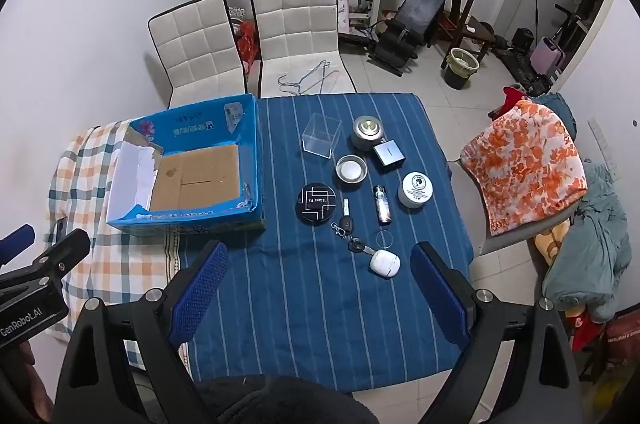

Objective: Organize rigid objects

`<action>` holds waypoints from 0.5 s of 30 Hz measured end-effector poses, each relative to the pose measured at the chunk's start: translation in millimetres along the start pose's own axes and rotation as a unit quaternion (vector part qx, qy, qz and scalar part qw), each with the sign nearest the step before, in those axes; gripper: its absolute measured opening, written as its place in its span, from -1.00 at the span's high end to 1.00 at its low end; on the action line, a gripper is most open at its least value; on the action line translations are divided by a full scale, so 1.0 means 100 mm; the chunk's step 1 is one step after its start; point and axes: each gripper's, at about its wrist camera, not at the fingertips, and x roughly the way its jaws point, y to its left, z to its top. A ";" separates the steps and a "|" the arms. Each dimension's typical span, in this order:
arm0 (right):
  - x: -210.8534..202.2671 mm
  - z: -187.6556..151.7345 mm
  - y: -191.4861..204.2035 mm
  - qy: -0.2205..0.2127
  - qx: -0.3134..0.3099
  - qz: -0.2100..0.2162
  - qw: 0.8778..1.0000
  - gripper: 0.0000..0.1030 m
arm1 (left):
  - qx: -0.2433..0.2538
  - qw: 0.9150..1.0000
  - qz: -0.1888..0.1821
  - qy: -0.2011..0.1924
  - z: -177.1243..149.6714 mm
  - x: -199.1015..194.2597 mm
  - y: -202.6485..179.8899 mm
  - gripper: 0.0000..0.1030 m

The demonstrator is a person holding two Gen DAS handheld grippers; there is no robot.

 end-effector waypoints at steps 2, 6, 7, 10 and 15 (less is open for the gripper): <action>-0.02 -0.01 -0.02 -0.002 0.001 -0.001 1.000 -0.84 | 0.000 1.000 0.000 0.000 0.00 0.00 0.00 -1.00; -0.04 -0.01 -0.02 -0.004 0.002 0.000 1.000 -0.84 | 0.000 1.000 0.000 -0.001 0.03 0.00 -0.03 -1.00; -0.04 -0.02 -0.03 -0.004 0.003 0.001 1.000 -0.84 | 0.001 1.000 0.001 -0.001 0.02 0.00 -0.02 -1.00; -0.06 -0.02 -0.03 -0.004 0.003 0.001 1.000 -0.84 | 0.000 1.000 0.000 -0.002 0.04 -0.02 -0.04 -1.00; -0.11 0.01 -0.02 -0.009 0.001 0.000 1.000 -0.84 | 0.001 1.000 0.001 -0.003 0.04 -0.02 -0.04 -1.00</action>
